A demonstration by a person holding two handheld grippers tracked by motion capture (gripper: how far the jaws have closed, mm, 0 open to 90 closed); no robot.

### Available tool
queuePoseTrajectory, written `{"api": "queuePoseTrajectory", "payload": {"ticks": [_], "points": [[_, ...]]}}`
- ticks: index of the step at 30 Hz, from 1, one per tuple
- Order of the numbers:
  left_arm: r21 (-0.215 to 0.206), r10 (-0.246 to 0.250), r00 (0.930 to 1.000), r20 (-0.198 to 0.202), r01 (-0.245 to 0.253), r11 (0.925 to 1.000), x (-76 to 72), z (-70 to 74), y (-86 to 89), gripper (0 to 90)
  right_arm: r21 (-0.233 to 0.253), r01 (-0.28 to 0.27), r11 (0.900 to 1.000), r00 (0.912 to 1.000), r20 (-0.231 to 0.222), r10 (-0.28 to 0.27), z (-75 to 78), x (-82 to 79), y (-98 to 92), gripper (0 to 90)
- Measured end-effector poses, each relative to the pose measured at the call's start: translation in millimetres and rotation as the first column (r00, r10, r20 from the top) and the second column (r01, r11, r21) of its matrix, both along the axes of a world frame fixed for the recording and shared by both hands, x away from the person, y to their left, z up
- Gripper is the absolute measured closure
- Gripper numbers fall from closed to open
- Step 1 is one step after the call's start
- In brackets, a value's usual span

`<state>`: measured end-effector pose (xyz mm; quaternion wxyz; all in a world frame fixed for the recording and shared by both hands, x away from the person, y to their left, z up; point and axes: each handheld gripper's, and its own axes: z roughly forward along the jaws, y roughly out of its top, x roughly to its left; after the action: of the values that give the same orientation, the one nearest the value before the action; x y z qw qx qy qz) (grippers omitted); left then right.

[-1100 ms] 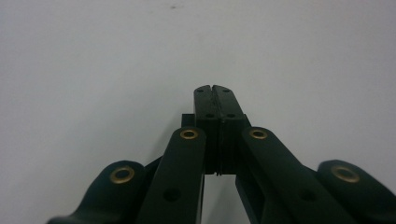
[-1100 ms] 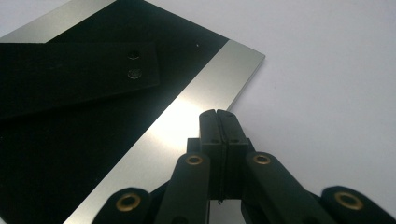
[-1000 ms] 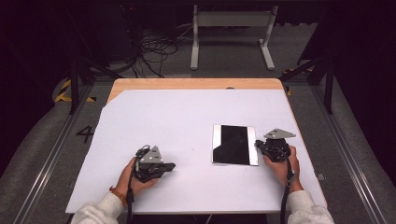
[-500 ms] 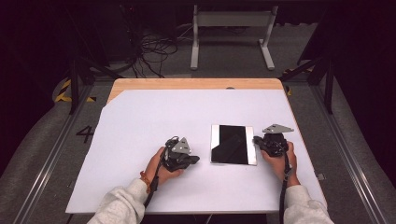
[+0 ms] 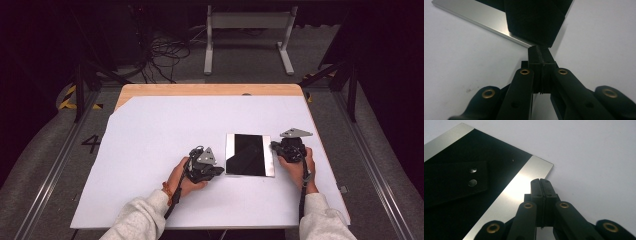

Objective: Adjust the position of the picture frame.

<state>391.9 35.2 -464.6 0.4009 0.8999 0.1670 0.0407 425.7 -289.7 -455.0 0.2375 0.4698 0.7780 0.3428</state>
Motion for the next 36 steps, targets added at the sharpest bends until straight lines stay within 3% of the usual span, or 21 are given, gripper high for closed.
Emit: {"api": "queuePoseTrajectory", "payload": {"ticks": [5,7,11,16,19,21,31,36], "points": [[0.004,-0.033,0.9994,-0.005,0.033,0.9994,-1.5,0.6,-0.7,89.0,-0.026,-0.055,0.998,0.9984,-0.012,0.055,1.2,0.5,10.1,90.0],[0.015,-0.046,0.9989,-0.011,0.046,0.9988,-3.3,1.5,0.0,89.6,-0.063,-0.069,0.996,0.9976,-0.009,0.069,2.2,-0.1,16.7,90.0],[0.006,-0.072,0.9971,-0.025,0.072,0.9974,-8.4,1.2,1.1,89.9,-0.037,-0.087,0.995,0.9961,-0.016,0.087,1.6,0.7,18.5,90.0],[0.029,-0.127,0.9917,-0.022,0.127,0.9915,-26.4,2.6,-0.4,90.0,-0.031,-0.143,0.989,0.9891,-0.038,0.142,2.8,0.6,26.7,90.0],[0.065,-0.152,0.9884,0.008,0.151,0.9864,-38.3,4.7,-2.4,90.0,-0.044,-0.172,0.984,0.9843,-0.046,0.17,3.5,-0.2,36.0,90.0],[0.057,-0.157,0.9877,-0.004,0.157,0.986,-42.7,4.4,-2.7,90.0,-0.044,-0.19,0.981,0.9809,-0.05,0.188,3.5,0.1,41.9,90.0],[0.069,-0.205,0.9787,0.004,0.204,0.9764,-60.9,5.3,-6.4,90.0,-0.066,-0.233,0.97,0.972,-0.051,0.229,3.7,0.3,63.6,90.0],[0.062,-0.207,0.9783,0.0,0.207,0.9764,-63.9,7.5,1.9,90.0,-0.083,-0.227,0.97,0.9738,-0.027,0.226,3.1,-3.2,66.9,90.0]]}}
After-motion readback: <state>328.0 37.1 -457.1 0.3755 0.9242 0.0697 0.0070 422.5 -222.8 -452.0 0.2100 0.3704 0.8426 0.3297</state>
